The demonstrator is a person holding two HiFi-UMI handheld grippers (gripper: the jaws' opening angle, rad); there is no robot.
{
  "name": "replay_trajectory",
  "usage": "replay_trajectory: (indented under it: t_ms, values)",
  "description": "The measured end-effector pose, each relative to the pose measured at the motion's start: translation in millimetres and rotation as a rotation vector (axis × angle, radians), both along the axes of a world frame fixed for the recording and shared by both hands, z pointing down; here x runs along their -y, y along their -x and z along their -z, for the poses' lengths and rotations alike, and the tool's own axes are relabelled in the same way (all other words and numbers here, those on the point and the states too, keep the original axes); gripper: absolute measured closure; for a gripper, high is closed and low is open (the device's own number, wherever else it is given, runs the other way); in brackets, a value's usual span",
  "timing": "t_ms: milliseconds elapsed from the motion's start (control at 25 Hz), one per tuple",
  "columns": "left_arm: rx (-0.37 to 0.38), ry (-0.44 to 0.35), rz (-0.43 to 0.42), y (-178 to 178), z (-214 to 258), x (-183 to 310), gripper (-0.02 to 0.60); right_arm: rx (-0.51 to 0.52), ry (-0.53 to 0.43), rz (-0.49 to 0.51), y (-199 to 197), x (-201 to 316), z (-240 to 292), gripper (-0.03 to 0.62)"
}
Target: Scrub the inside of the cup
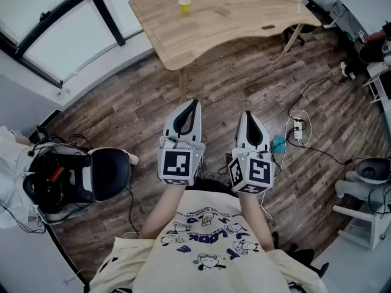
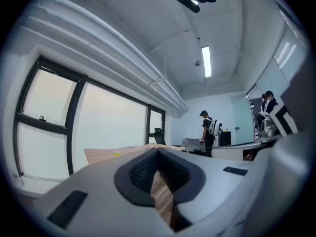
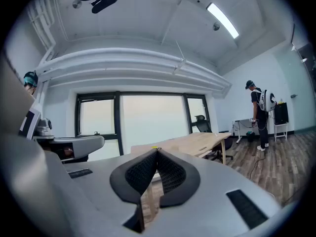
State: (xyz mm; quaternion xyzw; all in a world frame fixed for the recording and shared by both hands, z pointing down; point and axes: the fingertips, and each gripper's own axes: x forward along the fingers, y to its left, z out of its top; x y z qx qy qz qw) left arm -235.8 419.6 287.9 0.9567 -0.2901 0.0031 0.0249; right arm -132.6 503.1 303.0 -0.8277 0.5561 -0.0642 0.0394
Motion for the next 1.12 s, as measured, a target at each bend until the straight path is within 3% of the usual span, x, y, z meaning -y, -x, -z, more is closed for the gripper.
replay_trajectory:
  t_ms: [640, 1120]
  values:
    - [0.008, 0.023, -0.010, -17.5, -7.5, -7.7, 0.583, 0.014, 0.005, -0.001, -15.0, -6.2, -5.9, 0.579]
    - [0.004, 0.059, 0.043, -36.8, -14.8, -14.1, 0.583, 0.065, -0.002, 0.057, -41.9, -10.9, -12.1, 0.577]
